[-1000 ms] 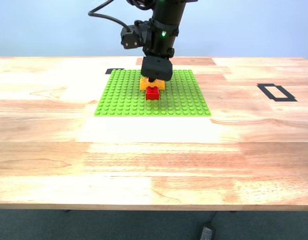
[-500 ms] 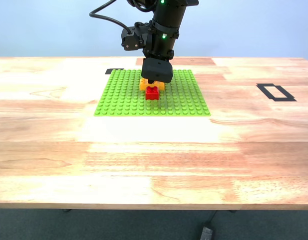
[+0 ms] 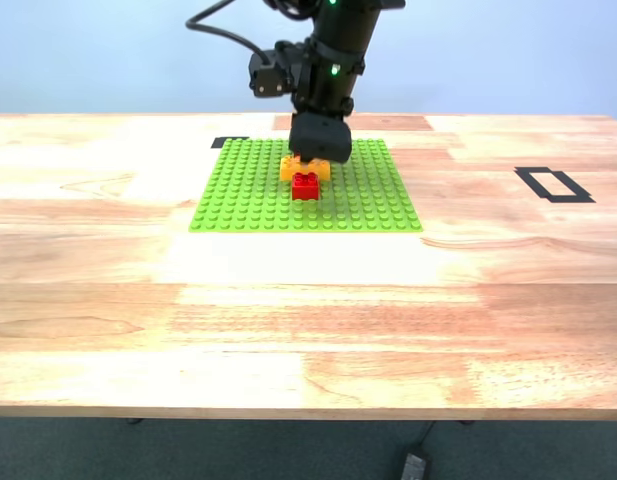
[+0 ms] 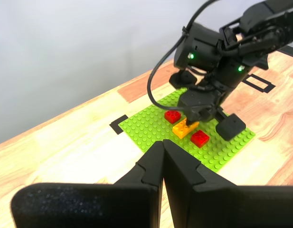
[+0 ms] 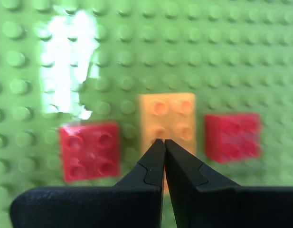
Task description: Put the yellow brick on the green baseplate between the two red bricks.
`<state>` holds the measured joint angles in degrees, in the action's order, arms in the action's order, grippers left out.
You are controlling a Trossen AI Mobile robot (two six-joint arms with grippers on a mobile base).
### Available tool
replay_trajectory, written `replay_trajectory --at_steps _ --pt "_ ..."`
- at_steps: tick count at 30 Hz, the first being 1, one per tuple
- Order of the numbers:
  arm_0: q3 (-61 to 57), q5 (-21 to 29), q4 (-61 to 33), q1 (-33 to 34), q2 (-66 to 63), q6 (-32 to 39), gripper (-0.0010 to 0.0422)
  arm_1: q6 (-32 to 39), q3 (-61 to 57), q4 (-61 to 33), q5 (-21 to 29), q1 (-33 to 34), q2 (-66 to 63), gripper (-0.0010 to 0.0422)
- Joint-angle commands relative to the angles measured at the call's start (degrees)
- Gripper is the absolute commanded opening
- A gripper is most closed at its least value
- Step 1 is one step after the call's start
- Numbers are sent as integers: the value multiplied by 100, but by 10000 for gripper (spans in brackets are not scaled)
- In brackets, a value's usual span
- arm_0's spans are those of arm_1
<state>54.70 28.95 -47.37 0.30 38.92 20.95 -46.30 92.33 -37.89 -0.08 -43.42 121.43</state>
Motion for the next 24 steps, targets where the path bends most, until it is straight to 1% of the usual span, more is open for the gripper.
replay_trajectory --at_steps 1,5,8,13,16,21,24 --pt "2 2 -7 -2 2 -11 0 107 157 109 -101 2 -332 0" --pt "2 2 4 -2 0 -13 0 105 223 111 -50 68 -697 0" --pt "2 0 22 -4 2 -11 0 138 201 96 205 164 -1102 0" --pt "2 0 61 -4 -44 -13 0 328 -37 221 179 452 -1974 0" --pt "4 0 160 -7 -59 -13 0 514 -514 520 175 695 -2699 0" --pt "0 -9 214 -7 -197 -15 0 1469 -1860 1287 179 1130 -4245 0" --pt "-42 -345 337 -7 -269 -15 0 1899 -2865 1956 203 1320 -5246 0"
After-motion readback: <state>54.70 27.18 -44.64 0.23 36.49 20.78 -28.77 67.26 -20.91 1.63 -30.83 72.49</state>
